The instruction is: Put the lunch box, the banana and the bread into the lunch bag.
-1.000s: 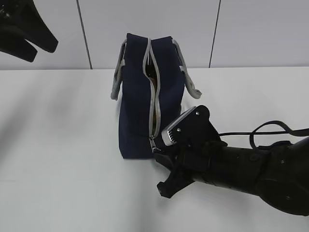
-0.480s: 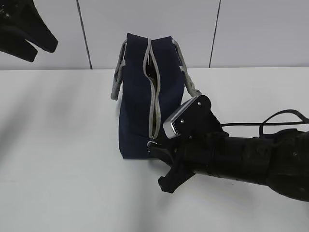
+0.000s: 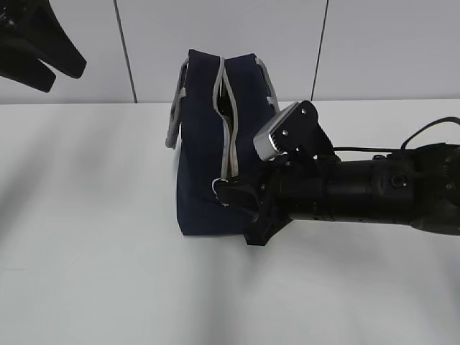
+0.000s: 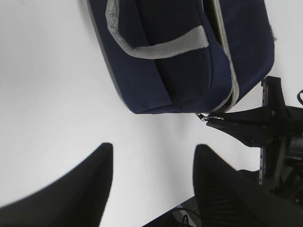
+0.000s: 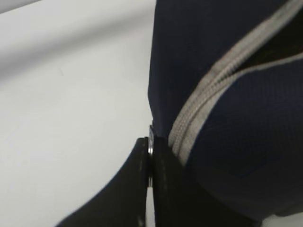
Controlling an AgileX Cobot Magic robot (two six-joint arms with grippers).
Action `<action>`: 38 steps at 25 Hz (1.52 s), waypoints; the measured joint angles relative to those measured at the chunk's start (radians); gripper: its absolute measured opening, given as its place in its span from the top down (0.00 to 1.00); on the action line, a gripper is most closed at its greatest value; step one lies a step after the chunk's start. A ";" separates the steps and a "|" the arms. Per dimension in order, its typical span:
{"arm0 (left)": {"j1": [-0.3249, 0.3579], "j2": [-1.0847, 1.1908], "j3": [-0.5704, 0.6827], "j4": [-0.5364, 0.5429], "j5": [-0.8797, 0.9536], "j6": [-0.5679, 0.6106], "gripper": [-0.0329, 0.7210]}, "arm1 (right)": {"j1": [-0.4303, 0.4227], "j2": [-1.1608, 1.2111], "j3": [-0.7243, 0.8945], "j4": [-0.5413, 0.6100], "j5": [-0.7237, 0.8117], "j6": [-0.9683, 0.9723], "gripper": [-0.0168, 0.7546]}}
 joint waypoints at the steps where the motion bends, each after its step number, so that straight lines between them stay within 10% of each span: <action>1: 0.000 0.000 0.000 0.000 0.000 0.000 0.44 | -0.004 0.000 -0.012 -0.038 -0.001 0.030 1.00; 7: 0.000 0.000 0.000 0.000 0.000 0.000 0.44 | -0.009 0.000 -0.086 -0.247 -0.019 0.189 1.00; 38: 0.000 0.000 0.000 -0.028 -0.044 0.068 0.45 | -0.077 -0.077 -0.346 -0.588 -0.057 0.648 1.00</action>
